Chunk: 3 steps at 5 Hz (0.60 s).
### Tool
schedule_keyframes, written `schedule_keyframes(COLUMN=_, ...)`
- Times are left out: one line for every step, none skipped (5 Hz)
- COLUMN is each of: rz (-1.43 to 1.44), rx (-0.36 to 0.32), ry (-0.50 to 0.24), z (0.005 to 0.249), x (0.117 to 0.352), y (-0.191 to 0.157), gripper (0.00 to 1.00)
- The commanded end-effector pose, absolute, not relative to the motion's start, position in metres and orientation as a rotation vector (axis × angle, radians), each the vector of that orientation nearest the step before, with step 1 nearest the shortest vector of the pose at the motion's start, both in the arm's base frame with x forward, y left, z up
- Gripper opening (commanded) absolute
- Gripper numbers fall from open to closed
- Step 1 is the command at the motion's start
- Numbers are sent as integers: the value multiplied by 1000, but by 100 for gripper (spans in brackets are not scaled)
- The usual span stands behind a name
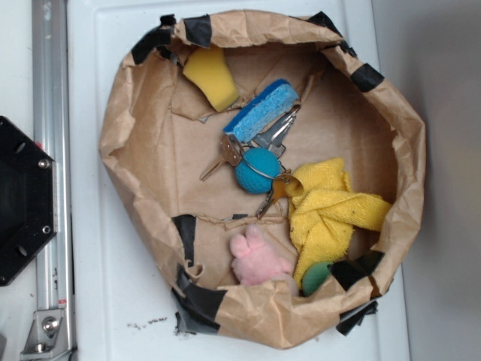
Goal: Grab the blue sponge.
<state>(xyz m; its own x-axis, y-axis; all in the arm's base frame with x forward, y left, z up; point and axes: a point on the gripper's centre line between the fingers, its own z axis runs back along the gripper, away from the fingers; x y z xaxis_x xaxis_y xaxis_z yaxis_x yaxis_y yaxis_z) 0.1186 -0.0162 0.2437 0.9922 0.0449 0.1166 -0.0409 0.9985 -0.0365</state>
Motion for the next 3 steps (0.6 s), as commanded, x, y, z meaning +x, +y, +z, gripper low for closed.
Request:
schedule_keyframes(rz=43, rx=-34, ry=-118, z=244, x=119, y=-16, gripper=100)
schedule_keyframes(rz=292, rx=-28, ry=-156, z=209, x=169, y=-5, gripper=100)
schedule_keyframes(rz=521, rx=-57, ry=-167, z=180, x=216, y=16, gripper=100)
